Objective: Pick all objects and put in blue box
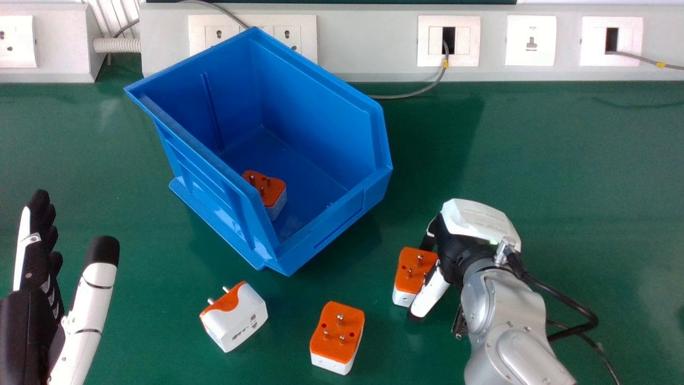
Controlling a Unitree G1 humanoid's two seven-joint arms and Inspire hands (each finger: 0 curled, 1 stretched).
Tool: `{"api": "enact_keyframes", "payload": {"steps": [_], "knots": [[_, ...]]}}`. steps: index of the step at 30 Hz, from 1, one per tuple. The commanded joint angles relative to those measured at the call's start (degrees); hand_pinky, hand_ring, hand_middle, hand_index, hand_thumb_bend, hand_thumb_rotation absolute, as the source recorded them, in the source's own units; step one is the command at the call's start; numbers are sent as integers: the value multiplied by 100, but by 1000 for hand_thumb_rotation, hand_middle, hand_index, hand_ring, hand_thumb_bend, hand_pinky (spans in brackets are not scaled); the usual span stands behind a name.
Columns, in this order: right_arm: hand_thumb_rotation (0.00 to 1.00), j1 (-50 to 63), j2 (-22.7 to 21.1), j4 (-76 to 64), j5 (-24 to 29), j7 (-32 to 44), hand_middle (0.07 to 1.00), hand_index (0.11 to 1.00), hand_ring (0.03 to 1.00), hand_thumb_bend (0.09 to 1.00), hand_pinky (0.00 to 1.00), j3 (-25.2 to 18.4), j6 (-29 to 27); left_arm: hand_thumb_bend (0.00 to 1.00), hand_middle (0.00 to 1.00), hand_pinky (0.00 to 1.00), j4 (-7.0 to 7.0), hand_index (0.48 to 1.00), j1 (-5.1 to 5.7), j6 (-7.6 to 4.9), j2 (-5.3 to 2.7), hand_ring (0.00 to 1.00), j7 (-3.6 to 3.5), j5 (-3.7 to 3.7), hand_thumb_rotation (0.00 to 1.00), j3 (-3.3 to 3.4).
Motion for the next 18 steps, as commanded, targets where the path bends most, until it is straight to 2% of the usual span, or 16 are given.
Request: {"api": "enact_keyframes", "payload": {"steps": [1, 9, 15, 18], "knots": [[0, 207, 25, 83, 217, 232, 470, 483, 147, 527, 67, 118, -43, 642, 1000, 1000, -126, 978, 18, -86, 28, 1000, 16, 41, 822, 10], [0, 321, -140, -273, 186, 223, 469, 481, 144, 527, 64, 92, -127, 639, 1000, 1000, -127, 978, 10, -66, 17, 1000, 26, 36, 821, -4], [0, 472, -333, -734, 103, 261, 470, 484, 134, 526, 57, 115, -199, 638, 1000, 1000, -112, 979, -3, -35, 26, 1000, 24, 1, 821, 20], [0, 568, -396, -979, 122, 245, 470, 485, 123, 526, 47, 54, -269, 638, 1000, 1000, -120, 979, -24, -14, 25, 1000, 28, 1, 821, 12]]}}
